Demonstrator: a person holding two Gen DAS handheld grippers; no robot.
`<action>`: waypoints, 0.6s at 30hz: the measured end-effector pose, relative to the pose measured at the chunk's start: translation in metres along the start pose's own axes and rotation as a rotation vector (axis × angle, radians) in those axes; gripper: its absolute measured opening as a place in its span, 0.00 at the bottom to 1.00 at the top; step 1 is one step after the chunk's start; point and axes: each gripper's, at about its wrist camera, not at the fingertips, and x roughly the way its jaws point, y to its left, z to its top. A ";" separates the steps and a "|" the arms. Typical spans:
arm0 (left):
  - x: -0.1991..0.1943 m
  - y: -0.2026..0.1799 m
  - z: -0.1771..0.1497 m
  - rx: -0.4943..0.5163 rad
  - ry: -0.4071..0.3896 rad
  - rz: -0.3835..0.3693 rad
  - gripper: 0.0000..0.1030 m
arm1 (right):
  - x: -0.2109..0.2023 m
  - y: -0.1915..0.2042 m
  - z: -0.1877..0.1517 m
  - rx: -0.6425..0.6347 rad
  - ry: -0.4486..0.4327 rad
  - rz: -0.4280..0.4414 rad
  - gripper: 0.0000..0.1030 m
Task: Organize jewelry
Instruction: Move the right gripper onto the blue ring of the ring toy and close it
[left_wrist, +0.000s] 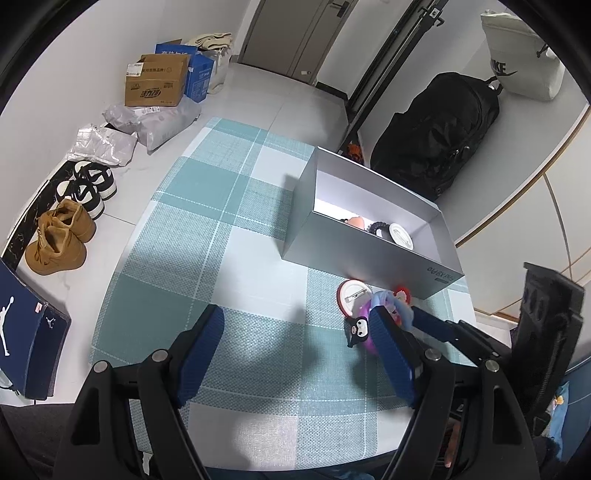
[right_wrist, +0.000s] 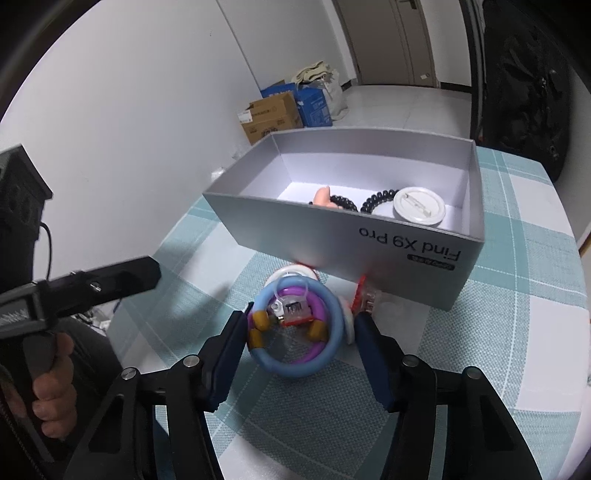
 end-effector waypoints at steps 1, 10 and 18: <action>0.000 0.001 0.000 -0.001 0.001 0.001 0.75 | -0.003 0.000 0.001 0.003 -0.006 0.006 0.57; 0.006 -0.004 -0.003 0.026 0.018 0.002 0.75 | -0.021 0.000 0.004 0.022 -0.059 0.052 0.57; 0.011 -0.017 -0.007 0.080 0.037 -0.005 0.75 | -0.036 -0.011 0.009 0.069 -0.107 0.066 0.57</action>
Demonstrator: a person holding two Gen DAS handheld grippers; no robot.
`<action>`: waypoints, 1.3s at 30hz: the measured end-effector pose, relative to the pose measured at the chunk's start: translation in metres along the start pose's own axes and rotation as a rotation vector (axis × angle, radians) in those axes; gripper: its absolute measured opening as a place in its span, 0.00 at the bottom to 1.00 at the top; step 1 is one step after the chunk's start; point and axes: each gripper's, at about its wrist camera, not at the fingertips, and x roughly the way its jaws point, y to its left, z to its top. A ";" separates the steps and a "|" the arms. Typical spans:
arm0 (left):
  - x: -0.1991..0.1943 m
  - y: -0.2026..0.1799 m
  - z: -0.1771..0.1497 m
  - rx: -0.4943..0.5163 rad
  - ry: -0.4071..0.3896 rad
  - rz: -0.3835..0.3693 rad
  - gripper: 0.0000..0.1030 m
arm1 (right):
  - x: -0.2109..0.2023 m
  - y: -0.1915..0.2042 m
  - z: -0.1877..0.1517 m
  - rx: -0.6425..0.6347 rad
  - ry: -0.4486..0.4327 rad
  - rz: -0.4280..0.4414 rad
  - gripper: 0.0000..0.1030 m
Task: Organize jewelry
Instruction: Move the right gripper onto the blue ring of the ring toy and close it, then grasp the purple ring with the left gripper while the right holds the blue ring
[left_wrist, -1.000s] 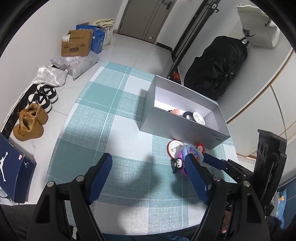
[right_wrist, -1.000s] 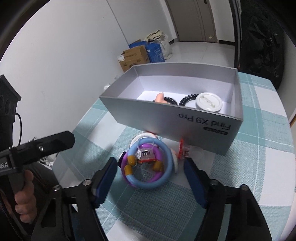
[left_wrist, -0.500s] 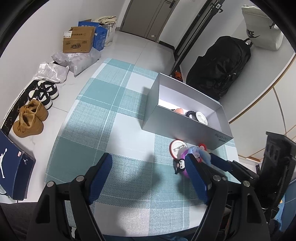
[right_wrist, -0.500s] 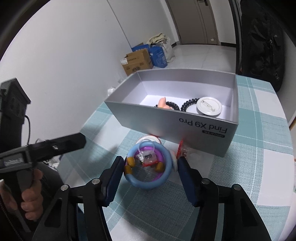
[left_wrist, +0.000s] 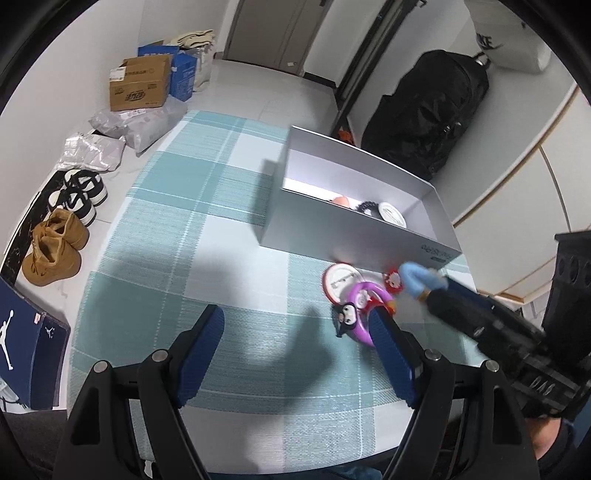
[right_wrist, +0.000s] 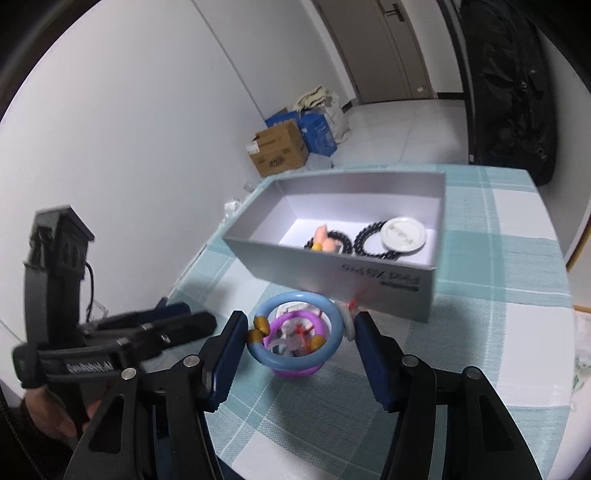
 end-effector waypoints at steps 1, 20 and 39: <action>0.001 -0.003 -0.001 0.013 0.007 -0.011 0.75 | -0.003 -0.003 0.002 0.010 -0.012 0.004 0.57; 0.034 -0.061 -0.014 0.279 0.057 0.113 0.75 | -0.052 -0.045 0.009 0.157 -0.123 0.021 0.57; 0.041 -0.076 -0.021 0.424 0.018 0.197 0.63 | -0.062 -0.055 0.010 0.188 -0.148 0.041 0.57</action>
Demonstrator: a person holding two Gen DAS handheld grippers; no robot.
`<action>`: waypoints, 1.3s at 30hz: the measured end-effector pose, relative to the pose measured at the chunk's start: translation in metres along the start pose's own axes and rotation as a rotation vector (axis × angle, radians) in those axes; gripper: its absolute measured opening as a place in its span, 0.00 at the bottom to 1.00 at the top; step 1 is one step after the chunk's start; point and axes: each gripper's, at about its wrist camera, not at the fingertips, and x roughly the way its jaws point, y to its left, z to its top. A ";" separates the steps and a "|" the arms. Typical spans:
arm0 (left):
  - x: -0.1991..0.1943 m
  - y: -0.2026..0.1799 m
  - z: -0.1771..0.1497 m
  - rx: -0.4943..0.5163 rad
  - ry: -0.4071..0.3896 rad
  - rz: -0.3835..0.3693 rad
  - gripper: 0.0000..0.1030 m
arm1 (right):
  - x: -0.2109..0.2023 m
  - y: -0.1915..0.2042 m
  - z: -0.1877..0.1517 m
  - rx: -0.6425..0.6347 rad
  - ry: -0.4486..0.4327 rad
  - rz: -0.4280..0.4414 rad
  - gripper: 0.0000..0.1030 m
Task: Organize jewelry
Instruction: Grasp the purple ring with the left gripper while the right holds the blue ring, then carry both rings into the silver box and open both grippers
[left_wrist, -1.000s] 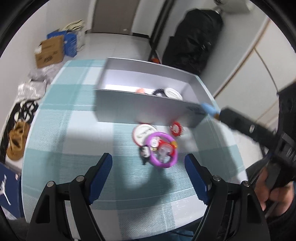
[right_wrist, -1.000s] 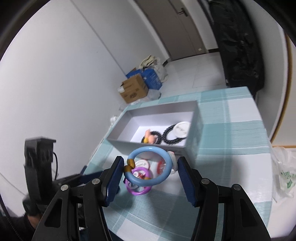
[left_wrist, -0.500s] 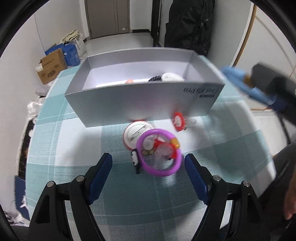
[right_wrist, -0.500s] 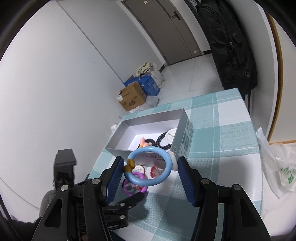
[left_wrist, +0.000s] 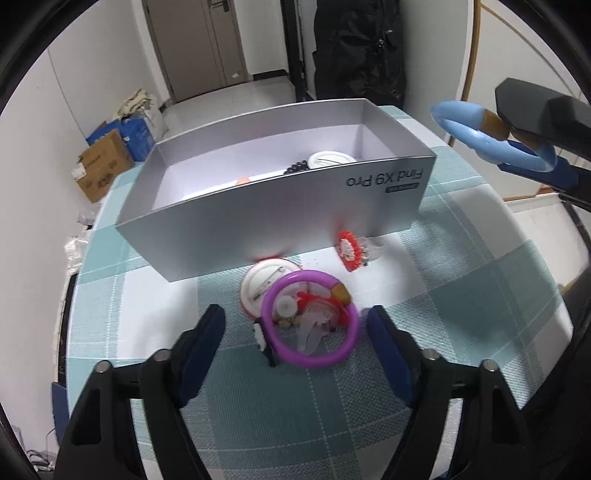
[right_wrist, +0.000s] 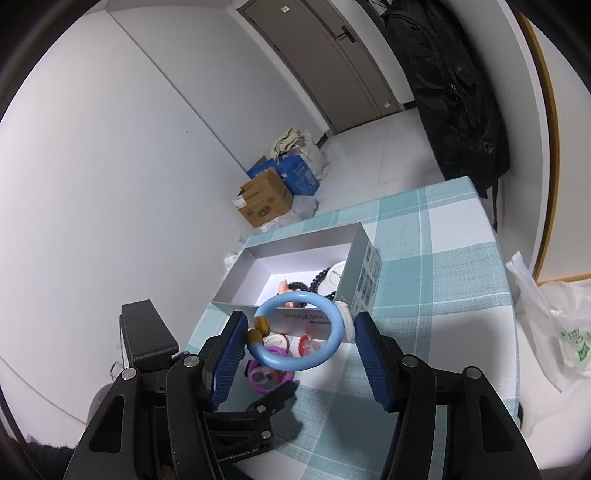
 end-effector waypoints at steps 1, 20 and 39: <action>-0.001 0.001 0.000 -0.001 0.003 -0.027 0.54 | -0.001 0.000 0.000 0.003 -0.002 0.000 0.57; -0.025 0.010 0.007 -0.071 -0.065 -0.193 0.45 | -0.005 0.000 0.002 0.005 -0.024 0.012 0.57; -0.039 0.051 0.036 -0.219 -0.198 -0.259 0.45 | 0.016 0.012 0.015 -0.017 -0.022 0.063 0.57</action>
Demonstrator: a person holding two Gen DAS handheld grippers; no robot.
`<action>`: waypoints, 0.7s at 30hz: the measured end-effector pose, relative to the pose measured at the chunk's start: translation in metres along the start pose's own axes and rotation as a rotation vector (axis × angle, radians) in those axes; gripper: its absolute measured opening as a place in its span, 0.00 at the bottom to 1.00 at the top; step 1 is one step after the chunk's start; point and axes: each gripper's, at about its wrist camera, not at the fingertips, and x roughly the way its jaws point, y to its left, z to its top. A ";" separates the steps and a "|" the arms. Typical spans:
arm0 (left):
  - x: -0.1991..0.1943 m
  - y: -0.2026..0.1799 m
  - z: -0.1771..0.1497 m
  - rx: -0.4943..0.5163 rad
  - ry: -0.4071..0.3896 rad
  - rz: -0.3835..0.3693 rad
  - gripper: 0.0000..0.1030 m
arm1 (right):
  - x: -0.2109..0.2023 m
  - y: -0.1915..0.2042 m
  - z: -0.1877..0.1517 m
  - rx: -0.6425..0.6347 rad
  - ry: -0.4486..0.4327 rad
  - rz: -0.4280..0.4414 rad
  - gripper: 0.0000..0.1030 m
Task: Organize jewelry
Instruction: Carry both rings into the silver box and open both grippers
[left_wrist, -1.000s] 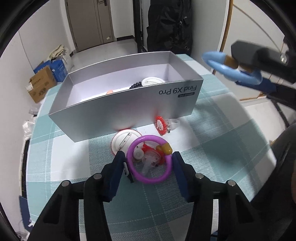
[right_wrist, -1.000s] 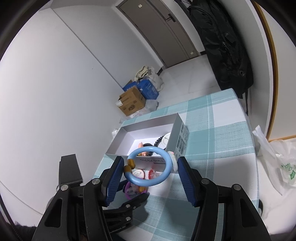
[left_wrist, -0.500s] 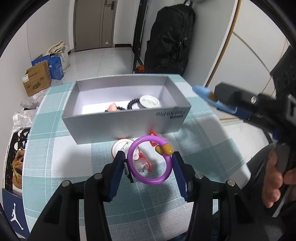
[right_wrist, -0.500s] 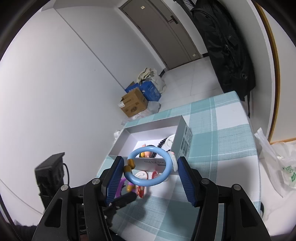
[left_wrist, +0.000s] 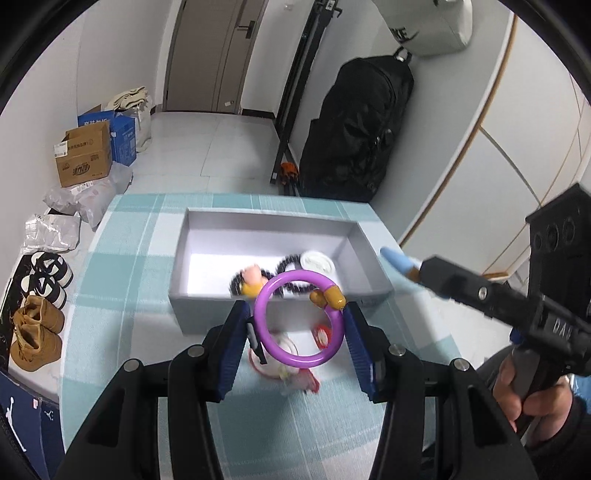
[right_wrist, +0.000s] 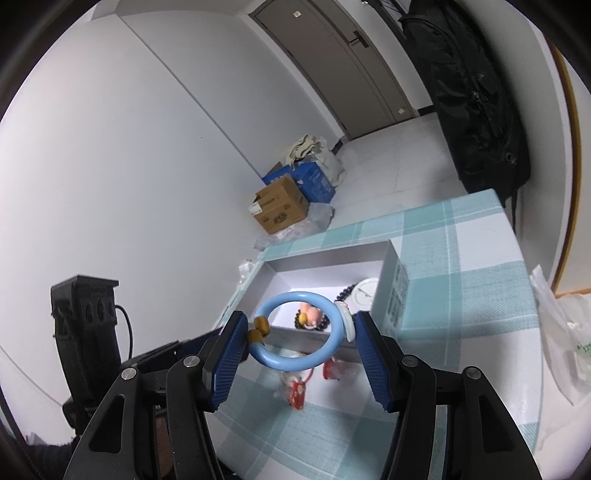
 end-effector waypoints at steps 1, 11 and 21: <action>0.001 0.002 0.003 -0.001 -0.005 0.002 0.45 | 0.002 0.001 0.001 -0.001 0.001 0.003 0.57; 0.017 0.018 0.023 -0.065 0.001 -0.023 0.45 | 0.022 0.003 0.021 -0.004 0.005 0.035 0.57; 0.038 0.038 0.035 -0.159 0.051 -0.028 0.45 | 0.047 -0.004 0.031 0.031 0.039 0.043 0.57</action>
